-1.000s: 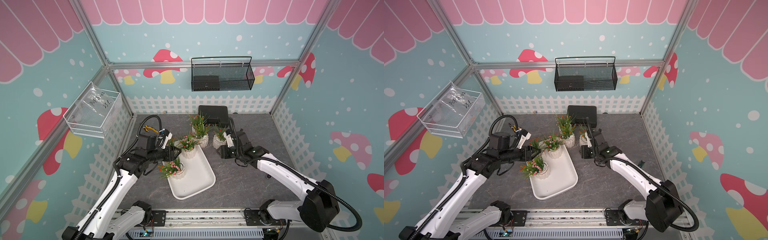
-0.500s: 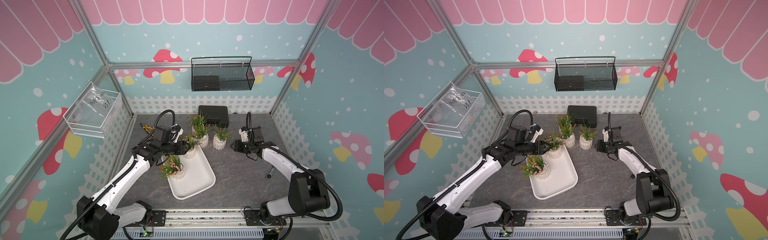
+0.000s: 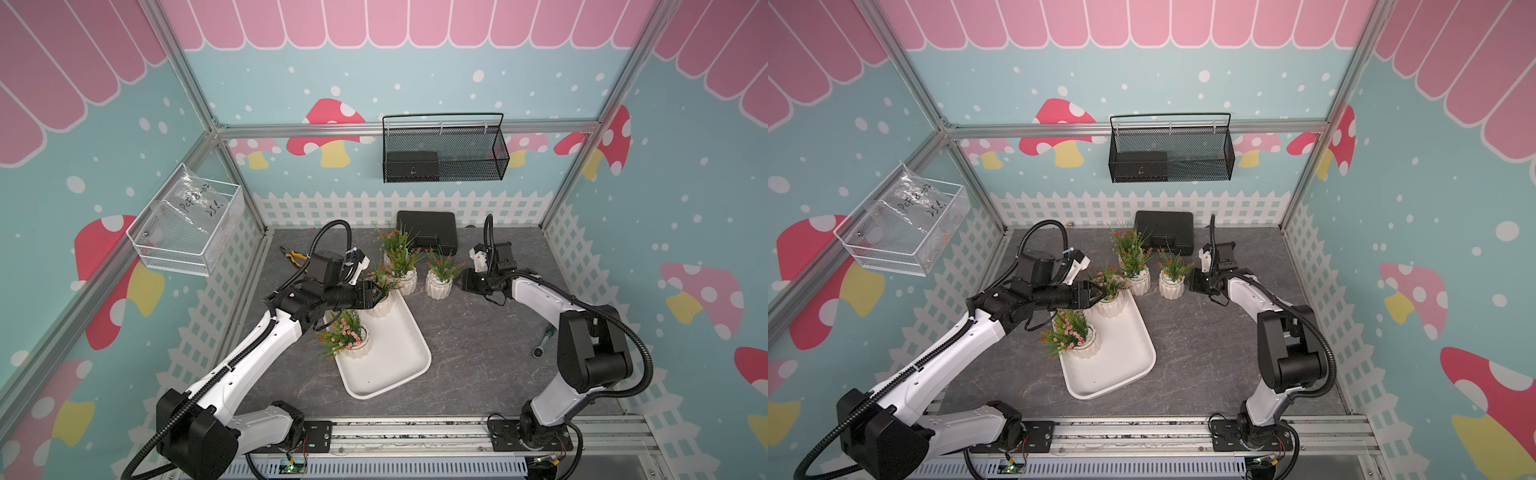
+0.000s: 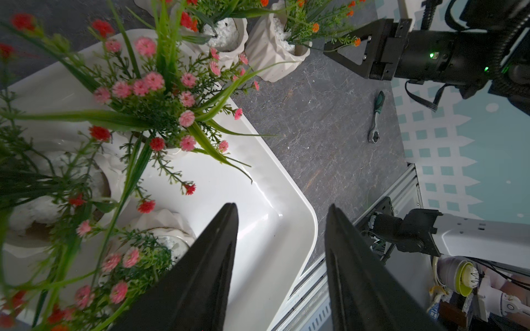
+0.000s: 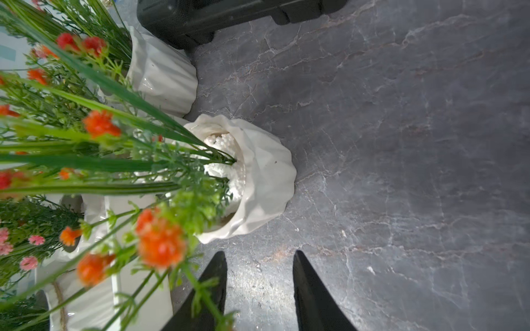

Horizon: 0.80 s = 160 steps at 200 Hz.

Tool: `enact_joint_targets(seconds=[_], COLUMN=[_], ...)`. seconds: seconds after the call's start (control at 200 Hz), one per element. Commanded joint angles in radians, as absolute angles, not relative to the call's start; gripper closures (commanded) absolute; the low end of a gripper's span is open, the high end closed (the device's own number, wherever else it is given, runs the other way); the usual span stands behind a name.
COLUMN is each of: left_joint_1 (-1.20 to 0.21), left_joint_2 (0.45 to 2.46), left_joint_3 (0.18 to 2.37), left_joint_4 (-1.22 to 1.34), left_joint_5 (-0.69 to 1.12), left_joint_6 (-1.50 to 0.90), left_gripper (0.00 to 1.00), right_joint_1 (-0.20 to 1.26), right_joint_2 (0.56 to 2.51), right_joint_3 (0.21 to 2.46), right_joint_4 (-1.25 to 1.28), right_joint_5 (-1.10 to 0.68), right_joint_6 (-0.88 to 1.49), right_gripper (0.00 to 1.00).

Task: Put the potted gypsophila into the storage box
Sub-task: Pick up the baby's breath potted plant from the center of the board.

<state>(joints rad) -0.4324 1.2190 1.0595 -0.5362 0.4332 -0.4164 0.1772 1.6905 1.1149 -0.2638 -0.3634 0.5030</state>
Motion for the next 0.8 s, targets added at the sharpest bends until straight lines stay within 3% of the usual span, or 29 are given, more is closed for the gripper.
enact_joint_targets(seconds=[0.0, 0.38, 0.796], left_joint_1=[-0.428, -0.426, -0.419], left_joint_2=[1.203, 1.213, 1.233], left_joint_3=[1.028, 1.02, 1.027], left_joint_4=[-0.468, -0.466, -0.478], left_joint_5=[0.481, 0.463, 0.457], left_joint_6=[-0.429, -0.434, -0.436], left_gripper=[0.5, 0.5, 0.5], right_joint_1=[0.174, 0.177, 0.212], right_joint_2=[1.733, 1.835, 1.94], right_joint_3=[1.163, 1.257, 1.371], right_joint_4=[-0.25, -0.272, -0.341], right_joint_5=[-0.38, -0.382, -0.297], right_joint_6=[0.503, 0.494, 0.467], right_gripper=[0.63, 0.7, 0.71])
